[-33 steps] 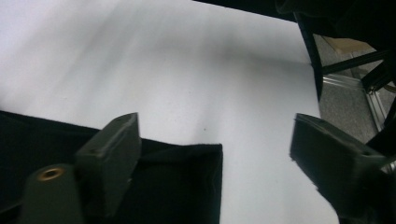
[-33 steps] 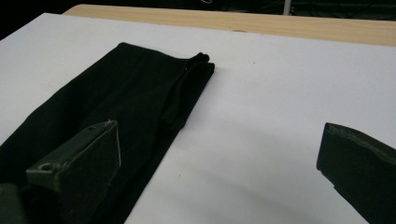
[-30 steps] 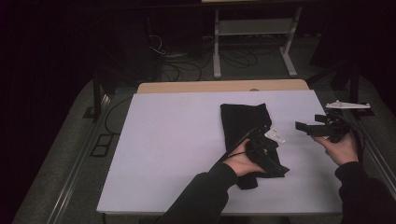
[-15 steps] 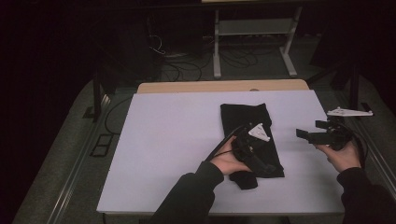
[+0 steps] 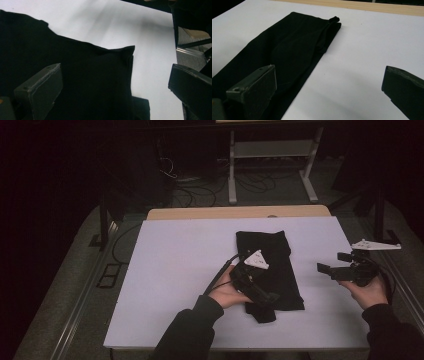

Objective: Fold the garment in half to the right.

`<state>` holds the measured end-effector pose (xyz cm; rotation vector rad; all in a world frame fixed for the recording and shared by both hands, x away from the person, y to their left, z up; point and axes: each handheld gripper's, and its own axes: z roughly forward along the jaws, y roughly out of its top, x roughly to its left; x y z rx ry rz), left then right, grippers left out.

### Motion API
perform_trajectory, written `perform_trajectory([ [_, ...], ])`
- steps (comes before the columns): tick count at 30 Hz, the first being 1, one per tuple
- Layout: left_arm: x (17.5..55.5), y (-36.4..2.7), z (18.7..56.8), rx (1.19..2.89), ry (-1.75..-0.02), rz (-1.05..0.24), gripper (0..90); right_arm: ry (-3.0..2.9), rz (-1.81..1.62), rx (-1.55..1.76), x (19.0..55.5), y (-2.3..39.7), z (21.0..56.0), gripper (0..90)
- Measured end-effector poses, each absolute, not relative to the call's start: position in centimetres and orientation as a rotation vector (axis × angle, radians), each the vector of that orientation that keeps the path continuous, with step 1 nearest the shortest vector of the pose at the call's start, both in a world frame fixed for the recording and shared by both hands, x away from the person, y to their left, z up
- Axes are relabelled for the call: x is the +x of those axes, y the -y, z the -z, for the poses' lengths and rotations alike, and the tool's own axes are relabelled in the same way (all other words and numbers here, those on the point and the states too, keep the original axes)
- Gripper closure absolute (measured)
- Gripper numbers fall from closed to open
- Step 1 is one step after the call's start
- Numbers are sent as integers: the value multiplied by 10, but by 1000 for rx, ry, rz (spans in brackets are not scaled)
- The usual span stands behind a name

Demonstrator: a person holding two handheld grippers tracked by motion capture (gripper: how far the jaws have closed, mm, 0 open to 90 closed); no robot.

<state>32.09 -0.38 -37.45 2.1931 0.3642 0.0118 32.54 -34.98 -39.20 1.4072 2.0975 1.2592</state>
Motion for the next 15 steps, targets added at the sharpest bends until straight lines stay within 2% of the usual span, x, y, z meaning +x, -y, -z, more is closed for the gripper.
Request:
perform_trajectory([
  [15, 321, -30, 371, 2173, -412, -61, 0, -2121, -1260, 1375, 311, 346, 394, 0],
])
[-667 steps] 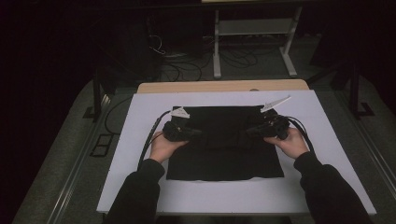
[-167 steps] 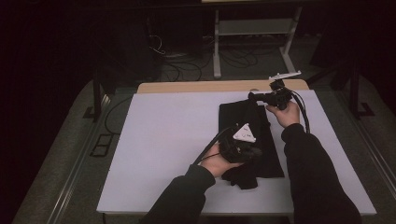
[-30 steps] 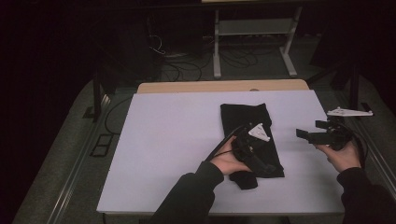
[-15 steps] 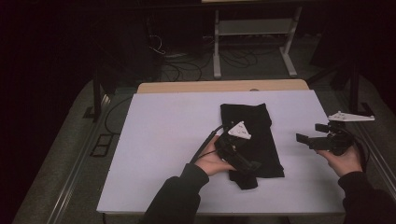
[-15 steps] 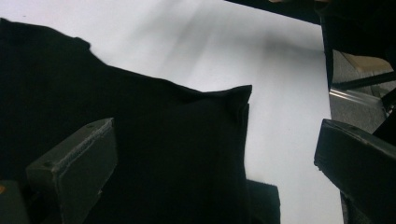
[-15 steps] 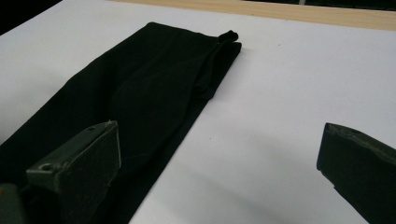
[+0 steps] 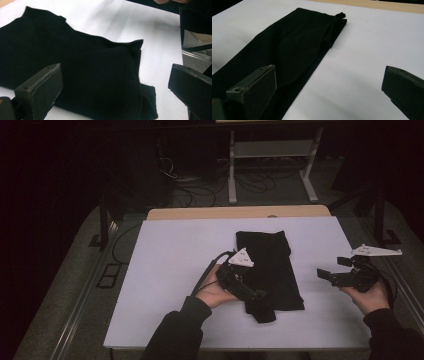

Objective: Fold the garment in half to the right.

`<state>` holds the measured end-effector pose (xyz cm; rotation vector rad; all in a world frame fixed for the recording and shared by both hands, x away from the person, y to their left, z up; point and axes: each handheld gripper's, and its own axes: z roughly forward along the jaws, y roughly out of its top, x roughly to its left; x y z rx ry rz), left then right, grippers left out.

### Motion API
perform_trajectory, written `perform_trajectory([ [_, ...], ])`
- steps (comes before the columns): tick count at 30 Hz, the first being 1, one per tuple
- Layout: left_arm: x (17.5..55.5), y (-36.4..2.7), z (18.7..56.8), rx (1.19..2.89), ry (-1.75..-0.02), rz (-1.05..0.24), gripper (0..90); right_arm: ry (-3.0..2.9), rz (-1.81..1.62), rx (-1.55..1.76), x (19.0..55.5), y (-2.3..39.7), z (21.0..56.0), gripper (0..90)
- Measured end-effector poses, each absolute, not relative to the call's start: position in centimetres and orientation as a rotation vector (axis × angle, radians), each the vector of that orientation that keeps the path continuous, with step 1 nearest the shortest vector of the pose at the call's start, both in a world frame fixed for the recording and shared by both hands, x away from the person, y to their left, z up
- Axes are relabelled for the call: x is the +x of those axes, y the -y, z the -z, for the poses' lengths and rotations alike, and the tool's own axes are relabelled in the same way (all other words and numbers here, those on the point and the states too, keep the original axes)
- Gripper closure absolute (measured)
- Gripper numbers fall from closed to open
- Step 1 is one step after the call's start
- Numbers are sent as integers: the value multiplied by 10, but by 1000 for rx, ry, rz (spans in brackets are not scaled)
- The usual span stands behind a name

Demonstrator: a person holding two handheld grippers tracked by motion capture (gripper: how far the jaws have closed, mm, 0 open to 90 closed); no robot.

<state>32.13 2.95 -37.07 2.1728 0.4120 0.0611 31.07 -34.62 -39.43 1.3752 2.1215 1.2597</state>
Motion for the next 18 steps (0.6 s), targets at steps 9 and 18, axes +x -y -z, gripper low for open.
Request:
perform_trajectory([
  [9, 320, -56, 369, 2151, -453, -89, 0, -2139, -1260, 1349, 299, 344, 398, 0],
  [18, 320, -89, 372, 2128, -520, -115, 0, -2159, -1250, 1325, 292, 341, 404, 0],
])
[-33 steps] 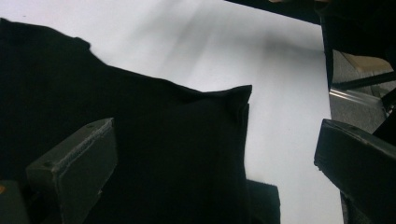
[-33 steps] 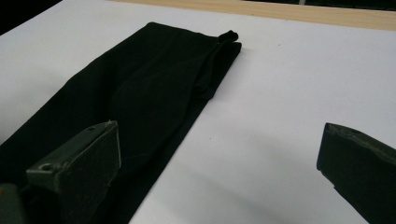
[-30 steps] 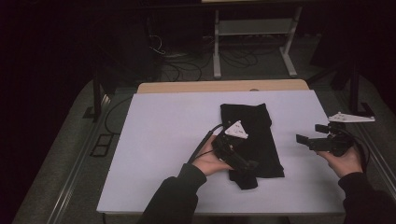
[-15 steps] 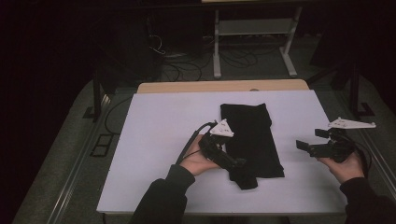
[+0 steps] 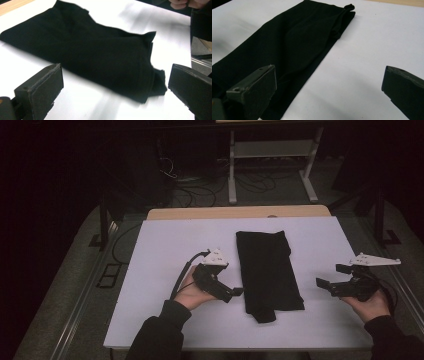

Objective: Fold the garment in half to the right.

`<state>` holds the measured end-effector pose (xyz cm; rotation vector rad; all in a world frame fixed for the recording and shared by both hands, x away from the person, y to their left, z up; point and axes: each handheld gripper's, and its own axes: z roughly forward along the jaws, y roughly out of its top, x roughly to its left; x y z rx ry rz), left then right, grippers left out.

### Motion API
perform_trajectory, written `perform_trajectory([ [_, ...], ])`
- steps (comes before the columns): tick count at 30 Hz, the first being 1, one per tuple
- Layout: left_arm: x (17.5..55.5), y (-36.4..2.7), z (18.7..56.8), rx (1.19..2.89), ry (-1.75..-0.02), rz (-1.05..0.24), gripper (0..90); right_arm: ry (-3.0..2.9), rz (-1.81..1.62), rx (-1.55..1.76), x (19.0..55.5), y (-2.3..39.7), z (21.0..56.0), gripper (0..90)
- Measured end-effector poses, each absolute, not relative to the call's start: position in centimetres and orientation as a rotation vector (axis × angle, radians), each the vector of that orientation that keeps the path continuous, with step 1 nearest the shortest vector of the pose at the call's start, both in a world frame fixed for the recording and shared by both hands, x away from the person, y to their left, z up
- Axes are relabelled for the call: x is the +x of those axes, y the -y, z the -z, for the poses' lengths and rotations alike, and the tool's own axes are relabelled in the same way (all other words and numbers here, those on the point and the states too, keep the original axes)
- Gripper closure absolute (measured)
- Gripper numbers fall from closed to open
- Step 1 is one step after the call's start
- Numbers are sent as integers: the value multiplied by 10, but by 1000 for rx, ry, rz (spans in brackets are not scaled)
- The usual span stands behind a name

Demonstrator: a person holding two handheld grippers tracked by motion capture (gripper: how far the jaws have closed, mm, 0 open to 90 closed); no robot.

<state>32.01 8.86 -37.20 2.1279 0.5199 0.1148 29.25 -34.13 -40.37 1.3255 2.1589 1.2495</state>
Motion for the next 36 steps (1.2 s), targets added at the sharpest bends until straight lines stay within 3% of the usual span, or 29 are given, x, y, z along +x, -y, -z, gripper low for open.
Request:
perform_trajectory([
  [36, 311, -173, 385, 2014, -674, -201, 0, -2168, -1292, 1270, 272, 343, 419, 0],
])
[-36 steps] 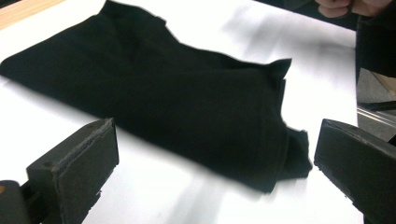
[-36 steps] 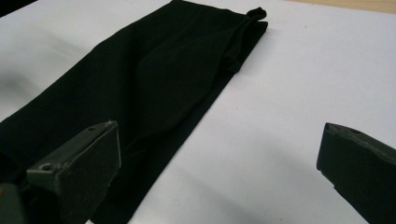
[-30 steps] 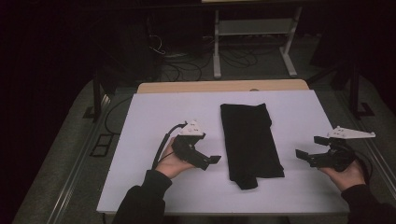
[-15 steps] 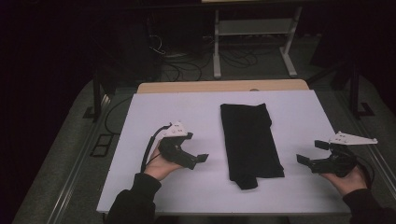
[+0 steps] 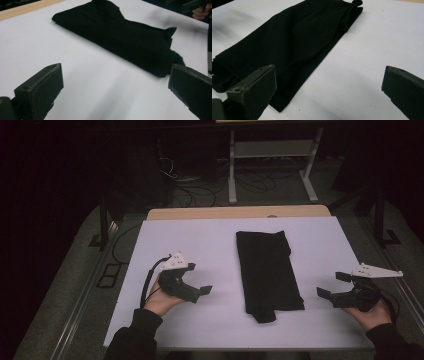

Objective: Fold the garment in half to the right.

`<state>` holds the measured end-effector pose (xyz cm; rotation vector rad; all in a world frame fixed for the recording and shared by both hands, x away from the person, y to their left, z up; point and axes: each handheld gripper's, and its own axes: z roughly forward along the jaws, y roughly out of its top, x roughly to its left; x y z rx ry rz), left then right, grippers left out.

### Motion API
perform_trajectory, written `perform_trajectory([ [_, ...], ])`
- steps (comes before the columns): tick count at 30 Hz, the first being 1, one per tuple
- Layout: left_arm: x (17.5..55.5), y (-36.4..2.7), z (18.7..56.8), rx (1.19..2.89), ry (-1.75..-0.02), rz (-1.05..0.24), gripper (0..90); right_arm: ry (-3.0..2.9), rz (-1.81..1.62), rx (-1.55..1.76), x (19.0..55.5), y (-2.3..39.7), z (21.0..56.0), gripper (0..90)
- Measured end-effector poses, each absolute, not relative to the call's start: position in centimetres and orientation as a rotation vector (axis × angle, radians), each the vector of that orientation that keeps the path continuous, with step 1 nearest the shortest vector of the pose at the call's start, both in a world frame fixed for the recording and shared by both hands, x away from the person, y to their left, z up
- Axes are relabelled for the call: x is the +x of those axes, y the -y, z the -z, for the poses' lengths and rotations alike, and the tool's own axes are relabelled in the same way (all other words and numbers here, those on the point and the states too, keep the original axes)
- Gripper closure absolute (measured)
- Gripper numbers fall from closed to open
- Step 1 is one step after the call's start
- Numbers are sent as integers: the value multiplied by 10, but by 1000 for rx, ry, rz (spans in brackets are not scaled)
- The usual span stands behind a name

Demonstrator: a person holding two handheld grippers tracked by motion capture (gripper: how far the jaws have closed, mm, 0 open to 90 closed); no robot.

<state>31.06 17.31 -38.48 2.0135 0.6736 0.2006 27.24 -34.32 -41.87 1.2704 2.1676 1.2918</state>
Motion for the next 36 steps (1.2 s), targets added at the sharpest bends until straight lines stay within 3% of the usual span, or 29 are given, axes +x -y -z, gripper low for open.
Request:
perform_trajectory([
  [36, 281, -290, 420, 1823, -903, -408, 0, -2182, -1305, 1272, 273, 340, 425, 0],
])
